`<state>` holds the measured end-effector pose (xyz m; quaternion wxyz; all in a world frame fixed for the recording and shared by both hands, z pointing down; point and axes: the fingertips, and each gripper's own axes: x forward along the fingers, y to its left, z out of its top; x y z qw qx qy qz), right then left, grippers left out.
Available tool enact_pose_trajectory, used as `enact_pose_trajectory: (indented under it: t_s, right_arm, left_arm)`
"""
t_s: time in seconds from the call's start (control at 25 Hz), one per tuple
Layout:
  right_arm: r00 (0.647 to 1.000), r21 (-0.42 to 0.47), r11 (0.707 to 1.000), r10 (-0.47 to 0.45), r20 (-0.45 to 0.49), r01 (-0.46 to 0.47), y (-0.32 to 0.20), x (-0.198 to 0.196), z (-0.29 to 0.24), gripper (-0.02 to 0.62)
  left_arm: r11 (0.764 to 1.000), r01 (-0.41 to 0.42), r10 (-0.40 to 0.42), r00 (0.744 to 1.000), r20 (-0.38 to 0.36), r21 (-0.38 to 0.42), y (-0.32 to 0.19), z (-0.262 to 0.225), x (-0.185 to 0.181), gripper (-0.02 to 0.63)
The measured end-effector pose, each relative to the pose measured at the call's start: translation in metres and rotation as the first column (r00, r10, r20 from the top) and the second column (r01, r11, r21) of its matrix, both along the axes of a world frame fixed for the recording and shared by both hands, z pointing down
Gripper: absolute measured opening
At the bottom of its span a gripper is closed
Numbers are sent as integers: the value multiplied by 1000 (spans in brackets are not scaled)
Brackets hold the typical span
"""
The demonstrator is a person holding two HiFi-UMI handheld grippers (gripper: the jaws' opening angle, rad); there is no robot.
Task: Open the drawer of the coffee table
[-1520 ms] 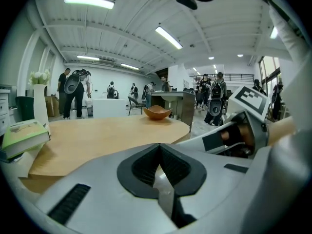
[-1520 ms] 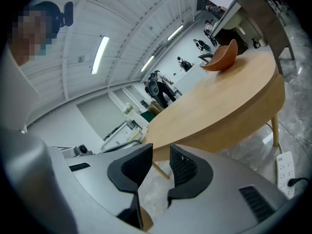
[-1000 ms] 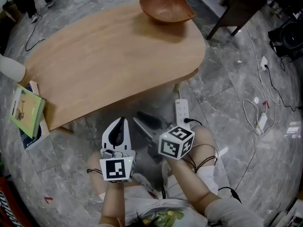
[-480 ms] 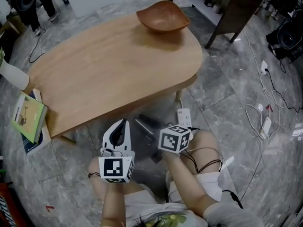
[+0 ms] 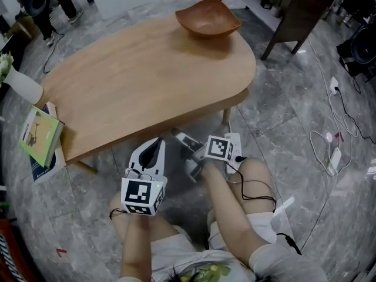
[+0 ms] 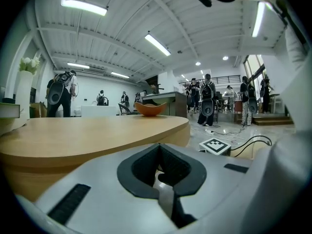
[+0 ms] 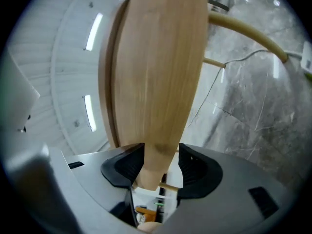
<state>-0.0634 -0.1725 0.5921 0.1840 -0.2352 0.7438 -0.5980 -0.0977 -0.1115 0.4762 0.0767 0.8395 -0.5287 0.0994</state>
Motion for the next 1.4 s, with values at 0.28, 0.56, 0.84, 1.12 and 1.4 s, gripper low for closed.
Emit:
enact_pose_trajectory:
  t_s: [0.28,0.56,0.84,1.12,1.4]
  right_arm:
    - [999,20,1000,-25,40,25,-11,0,13,216]
    - [998,150,988,-40,57,31,-21,0,4,215]
    - [996,194,981,-22,84,5,-20,1,4,210]
    - [995,200,980,-44,87,26,-12,1,3,195]
    - [995,189,981,-60,80,44,-8,1,3,195]
  left_arm:
    - [999,-41,41,999,-16,-28,-7,4,9,9]
    - [996,-57,60,997,41,-69,-9,17,14,9]
    - [995,-46,53,995,81,-83,-11,26,12,9]
    - [996,-27,36,993,110,-80,-16,28,6,9]
    - [995,-20,30,994,103,-97,-18,36,5,9]
